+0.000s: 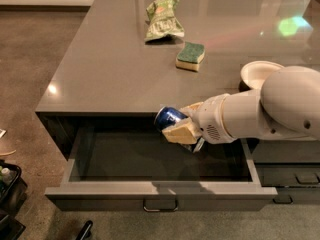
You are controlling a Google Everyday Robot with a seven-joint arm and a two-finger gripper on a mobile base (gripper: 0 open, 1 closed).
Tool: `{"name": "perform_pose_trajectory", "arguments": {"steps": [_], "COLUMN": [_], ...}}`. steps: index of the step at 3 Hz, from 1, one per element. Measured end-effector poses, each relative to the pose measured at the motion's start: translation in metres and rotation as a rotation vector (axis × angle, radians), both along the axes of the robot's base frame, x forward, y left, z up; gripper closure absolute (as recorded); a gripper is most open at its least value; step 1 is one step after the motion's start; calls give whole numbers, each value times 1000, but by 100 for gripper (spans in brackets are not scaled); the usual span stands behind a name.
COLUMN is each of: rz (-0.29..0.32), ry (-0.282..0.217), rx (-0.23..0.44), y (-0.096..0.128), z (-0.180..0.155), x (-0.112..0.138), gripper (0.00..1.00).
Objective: Place pepsi can into top drawer
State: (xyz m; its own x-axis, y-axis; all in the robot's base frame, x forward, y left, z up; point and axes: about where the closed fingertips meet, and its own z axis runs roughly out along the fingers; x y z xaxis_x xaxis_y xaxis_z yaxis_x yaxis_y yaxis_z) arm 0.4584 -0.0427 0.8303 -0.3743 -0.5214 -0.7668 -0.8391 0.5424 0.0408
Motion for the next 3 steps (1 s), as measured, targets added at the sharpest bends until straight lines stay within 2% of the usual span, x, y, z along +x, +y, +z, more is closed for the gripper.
{"name": "perform_pose_trajectory", "arguments": {"steps": [1,2,3], "rz": [-72,-165,-226], "ry": [38,126,167], "rx": [13,51,68], "y": [-2,-4,-2], "z": [-19,-63,-105], "x": [-10,-25,-25], "gripper": [100,100,100]}}
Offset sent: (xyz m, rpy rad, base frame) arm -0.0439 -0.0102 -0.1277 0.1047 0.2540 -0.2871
